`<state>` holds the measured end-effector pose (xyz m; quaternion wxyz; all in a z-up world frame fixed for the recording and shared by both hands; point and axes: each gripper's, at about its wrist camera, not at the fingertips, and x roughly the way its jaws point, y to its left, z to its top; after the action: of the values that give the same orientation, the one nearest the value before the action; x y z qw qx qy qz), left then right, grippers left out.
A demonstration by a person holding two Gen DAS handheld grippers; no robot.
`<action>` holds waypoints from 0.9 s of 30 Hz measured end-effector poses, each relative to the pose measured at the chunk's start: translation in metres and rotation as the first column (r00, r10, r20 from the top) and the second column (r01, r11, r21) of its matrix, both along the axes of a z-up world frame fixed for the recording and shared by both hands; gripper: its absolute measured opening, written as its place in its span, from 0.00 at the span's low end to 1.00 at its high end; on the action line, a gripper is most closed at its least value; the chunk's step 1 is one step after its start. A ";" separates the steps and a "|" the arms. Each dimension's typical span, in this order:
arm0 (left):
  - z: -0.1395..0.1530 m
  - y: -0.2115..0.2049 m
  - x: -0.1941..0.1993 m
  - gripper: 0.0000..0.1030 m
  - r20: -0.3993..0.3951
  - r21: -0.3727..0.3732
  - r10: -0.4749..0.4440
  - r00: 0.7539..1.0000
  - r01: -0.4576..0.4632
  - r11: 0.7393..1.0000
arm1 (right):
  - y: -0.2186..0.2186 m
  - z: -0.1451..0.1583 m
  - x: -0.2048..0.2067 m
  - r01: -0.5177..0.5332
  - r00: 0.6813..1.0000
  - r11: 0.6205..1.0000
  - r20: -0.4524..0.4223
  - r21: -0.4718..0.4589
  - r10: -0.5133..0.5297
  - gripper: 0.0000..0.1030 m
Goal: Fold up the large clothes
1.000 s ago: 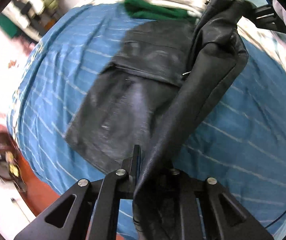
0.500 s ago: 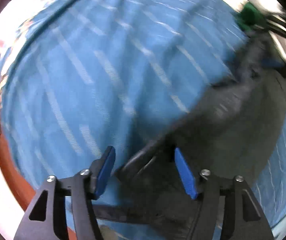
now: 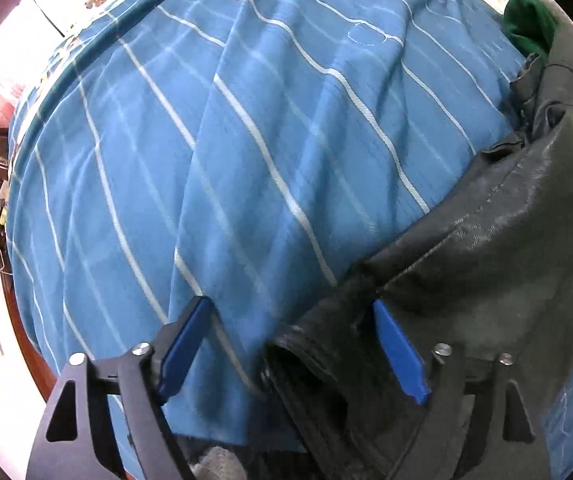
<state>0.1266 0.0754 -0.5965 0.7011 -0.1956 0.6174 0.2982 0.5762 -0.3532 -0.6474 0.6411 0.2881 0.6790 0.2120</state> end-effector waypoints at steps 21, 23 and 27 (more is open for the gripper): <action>0.085 0.003 0.003 0.83 0.022 0.175 -0.127 0.992 0.121 0.977 | -0.202 0.057 -0.326 0.661 0.731 0.747 -0.161 -0.074 -0.663 0.15; 0.069 0.003 0.000 0.84 -0.016 0.200 -0.123 0.992 0.124 0.972 | -0.221 0.046 -0.366 0.651 0.719 0.741 -0.179 -0.167 -0.672 0.17; 0.024 0.022 -0.006 0.84 -0.100 0.217 -0.071 0.992 0.091 0.972 | -0.224 0.022 -0.396 0.583 0.743 0.757 -0.183 -0.297 -0.644 0.47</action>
<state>0.1207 0.0975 -0.5724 0.7012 -0.0770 0.6193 0.3449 0.1802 -0.5774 -0.6249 0.6027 0.4498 0.6461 -0.1306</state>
